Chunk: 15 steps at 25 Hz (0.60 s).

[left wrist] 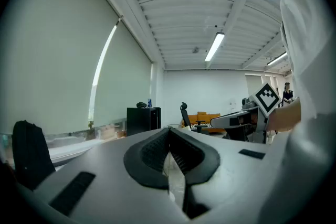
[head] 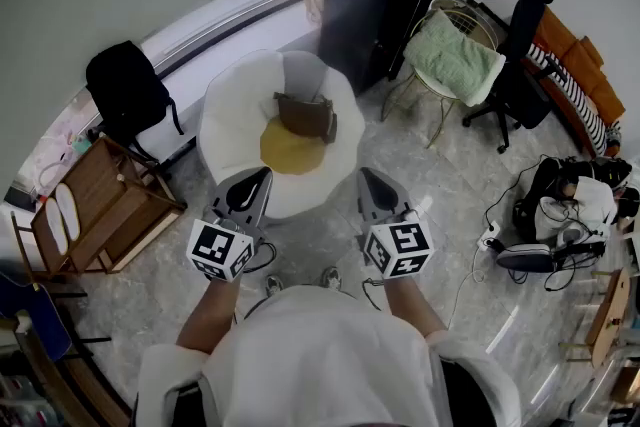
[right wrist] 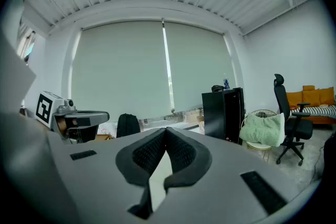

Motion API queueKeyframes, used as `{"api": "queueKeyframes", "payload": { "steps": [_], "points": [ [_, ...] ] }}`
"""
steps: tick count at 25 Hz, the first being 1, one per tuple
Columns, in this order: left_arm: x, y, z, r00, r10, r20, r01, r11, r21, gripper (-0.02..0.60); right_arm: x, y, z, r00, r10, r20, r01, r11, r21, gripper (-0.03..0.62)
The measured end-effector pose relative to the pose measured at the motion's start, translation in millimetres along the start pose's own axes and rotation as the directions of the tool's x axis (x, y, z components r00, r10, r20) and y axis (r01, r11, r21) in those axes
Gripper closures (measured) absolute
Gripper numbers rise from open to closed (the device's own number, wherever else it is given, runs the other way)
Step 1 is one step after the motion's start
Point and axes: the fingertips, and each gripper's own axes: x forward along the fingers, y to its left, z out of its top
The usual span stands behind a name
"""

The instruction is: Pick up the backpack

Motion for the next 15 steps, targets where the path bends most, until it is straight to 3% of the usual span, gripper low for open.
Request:
{"api": "queueKeyframes", "payload": {
  "steps": [7, 15],
  "points": [
    [3.3, 6.2, 0.4, 1.000, 0.017, 0.015, -0.017, 1.000, -0.013, 0.549, 2.3, -5.6, -1.8, 1.000, -0.004, 0.024, 0.002, 0.998, 0.068, 0.565],
    [9.3, 19.4, 3.3, 0.999, -0.017, 0.027, 0.018, 1.000, -0.016, 0.549, 14.8, 3.2, 12.0, 0.996, -0.046, 0.076, 0.042, 0.998, 0.055, 0.563]
  ]
}}
